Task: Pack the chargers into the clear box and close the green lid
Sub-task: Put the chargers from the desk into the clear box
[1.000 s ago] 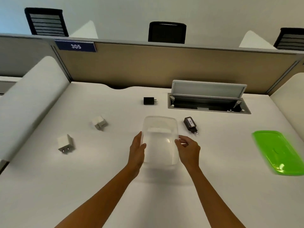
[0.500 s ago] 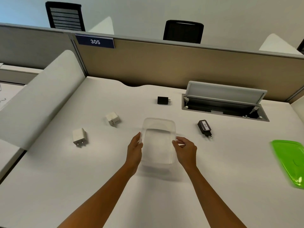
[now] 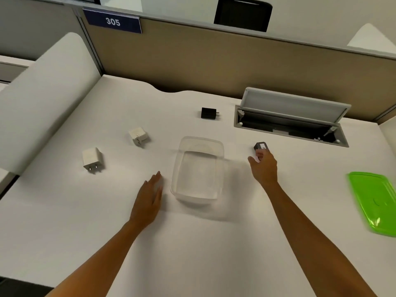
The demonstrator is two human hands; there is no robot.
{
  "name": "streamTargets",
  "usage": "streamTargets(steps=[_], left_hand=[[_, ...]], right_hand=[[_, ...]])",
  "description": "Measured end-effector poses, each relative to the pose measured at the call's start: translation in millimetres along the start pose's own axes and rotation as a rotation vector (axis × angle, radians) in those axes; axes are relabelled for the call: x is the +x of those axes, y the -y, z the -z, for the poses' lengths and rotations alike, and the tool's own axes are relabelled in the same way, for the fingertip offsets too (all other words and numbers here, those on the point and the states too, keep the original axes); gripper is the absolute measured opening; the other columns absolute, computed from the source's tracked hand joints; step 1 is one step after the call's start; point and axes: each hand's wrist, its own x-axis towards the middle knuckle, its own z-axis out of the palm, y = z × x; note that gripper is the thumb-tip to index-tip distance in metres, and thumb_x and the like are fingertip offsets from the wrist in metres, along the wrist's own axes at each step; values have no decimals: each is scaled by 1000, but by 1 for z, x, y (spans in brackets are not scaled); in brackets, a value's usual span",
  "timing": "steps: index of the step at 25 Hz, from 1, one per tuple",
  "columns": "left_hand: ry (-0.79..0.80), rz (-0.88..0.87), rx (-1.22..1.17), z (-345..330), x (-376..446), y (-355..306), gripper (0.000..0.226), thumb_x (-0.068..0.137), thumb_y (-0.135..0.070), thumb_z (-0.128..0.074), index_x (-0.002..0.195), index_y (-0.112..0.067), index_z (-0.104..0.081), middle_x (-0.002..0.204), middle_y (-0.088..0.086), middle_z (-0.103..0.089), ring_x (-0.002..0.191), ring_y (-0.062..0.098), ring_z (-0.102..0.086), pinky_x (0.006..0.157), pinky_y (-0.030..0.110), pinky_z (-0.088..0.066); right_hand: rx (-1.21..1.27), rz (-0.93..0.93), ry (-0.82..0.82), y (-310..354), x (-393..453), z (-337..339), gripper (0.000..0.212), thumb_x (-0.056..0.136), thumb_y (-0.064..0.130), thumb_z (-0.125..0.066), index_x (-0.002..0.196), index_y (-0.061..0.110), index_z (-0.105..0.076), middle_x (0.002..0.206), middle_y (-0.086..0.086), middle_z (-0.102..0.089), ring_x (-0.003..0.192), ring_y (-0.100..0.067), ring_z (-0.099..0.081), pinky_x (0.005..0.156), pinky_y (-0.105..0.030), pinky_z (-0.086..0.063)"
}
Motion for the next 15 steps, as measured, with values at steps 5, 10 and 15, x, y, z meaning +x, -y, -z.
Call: streamTargets(steps=[5, 10, 15], left_hand=[[25, -148, 394, -10, -2, 12, 61, 102, -44, -27, 157, -20, -24, 164, -5, -24, 153, 8, -12, 126, 35, -8], [2, -142, 424, -12, -2, 10, 59, 102, -43, -30, 156, -20, -28, 163, -5, -26, 153, 7, -12, 126, 34, -8], [-17, -143, 409, -12, -3, 10, 58, 102, -42, -31, 156, -20, -29, 163, -8, -25, 152, 5, -12, 126, 33, -9]], right_hand=[[-360, -63, 15, -13, 45, 9, 71, 85, 30, -74, 141, 4, -38, 139, -20, -47, 127, -37, -48, 103, -47, -46], [-224, -86, 19, -35, 53, 2, 71, 87, 27, -72, 143, 4, -35, 141, -22, -46, 127, -40, -48, 100, -49, -47], [-258, -50, 93, -39, 69, 5, 64, 87, 24, -72, 139, 0, -43, 134, -25, -53, 119, -41, -55, 98, -48, -48]])
